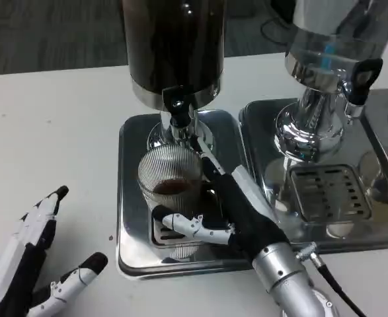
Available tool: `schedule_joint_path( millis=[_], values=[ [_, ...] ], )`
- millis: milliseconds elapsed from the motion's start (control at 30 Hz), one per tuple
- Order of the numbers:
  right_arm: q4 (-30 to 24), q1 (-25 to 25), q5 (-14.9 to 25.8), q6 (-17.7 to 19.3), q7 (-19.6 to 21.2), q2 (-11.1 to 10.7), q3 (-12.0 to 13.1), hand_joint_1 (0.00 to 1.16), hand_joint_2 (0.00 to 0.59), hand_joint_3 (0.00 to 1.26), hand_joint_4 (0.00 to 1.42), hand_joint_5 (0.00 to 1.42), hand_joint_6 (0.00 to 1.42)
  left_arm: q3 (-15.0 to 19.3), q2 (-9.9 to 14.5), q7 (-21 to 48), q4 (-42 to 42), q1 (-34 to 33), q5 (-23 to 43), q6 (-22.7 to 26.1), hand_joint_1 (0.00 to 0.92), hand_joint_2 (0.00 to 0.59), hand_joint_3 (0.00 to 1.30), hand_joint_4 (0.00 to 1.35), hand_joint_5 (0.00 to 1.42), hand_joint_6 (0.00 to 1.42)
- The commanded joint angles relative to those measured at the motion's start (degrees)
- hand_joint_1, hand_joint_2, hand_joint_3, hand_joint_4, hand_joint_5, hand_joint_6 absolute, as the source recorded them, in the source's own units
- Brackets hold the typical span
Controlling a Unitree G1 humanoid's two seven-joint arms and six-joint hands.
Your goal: Grasp the cup under the faucet to collect the drink, then remove the cup.
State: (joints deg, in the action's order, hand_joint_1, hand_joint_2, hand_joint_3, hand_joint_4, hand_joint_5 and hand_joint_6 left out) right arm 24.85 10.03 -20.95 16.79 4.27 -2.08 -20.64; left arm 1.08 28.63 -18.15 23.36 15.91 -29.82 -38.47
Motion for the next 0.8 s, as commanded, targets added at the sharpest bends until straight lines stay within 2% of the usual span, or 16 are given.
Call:
schedule_joint_path(
  millis=[33, 167, 367, 533, 600, 800],
  values=[
    [2.01, -0.55, -0.59, -2.25, 0.15, 1.08, -0.48, 0.71, 0.161, 0.0, 0.04, 0.14, 0.33, 0.18, 0.56, 0.27, -0.69, 0.79, 0.49, 0.28, 0.0, 0.155, 0.0, 0.0, 0.0, 0.0],
    [2.81, -0.18, -0.96, -2.42, 1.2, 1.43, -0.64, 0.73, 0.164, 0.01, 0.12, 0.22, 0.4, 0.38, 0.54, 0.25, -1.21, 1.2, 0.53, 0.49, 0.0, 0.157, 0.0, 0.0, 0.0, 0.0],
    [4.12, 0.68, -0.77, -2.26, 1.31, 1.84, -0.8, 0.79, 0.167, 0.11, 0.2, 0.31, 0.5, 0.67, 0.51, 0.14, -1.78, 1.57, 0.58, 0.74, 0.0, 0.163, 0.0, 0.0, 0.0, 0.0],
    [4.49, 0.8, -1.71, -1.98, 3.32, 1.87, -1.01, 0.83, 0.162, 0.19, 0.27, 0.39, 0.58, 0.83, 0.47, 0.11, -2.26, 1.94, 0.64, 0.89, 0.0, 0.165, 0.0, 0.0, 0.0, 0.0],
    [4.61, 0.29, -2.18, -0.86, 5.52, 2.07, -0.85, 0.85, 0.167, 0.21, 0.29, 0.42, 0.6, 0.86, 0.49, 0.18, -2.25, 1.98, 0.73, 0.85, 0.0, 0.166, 0.0, 0.0, 0.0, 0.0],
    [5.08, -0.1, -3.34, 1.03, 8.56, 2.34, -0.93, 0.88, 0.165, 0.27, 0.36, 0.55, 0.8, 0.88, 0.59, 0.48, -2.09, 1.71, 0.94, 0.88, 0.0, 0.167, 0.0, 0.0, 0.0, 0.0]
  ],
)
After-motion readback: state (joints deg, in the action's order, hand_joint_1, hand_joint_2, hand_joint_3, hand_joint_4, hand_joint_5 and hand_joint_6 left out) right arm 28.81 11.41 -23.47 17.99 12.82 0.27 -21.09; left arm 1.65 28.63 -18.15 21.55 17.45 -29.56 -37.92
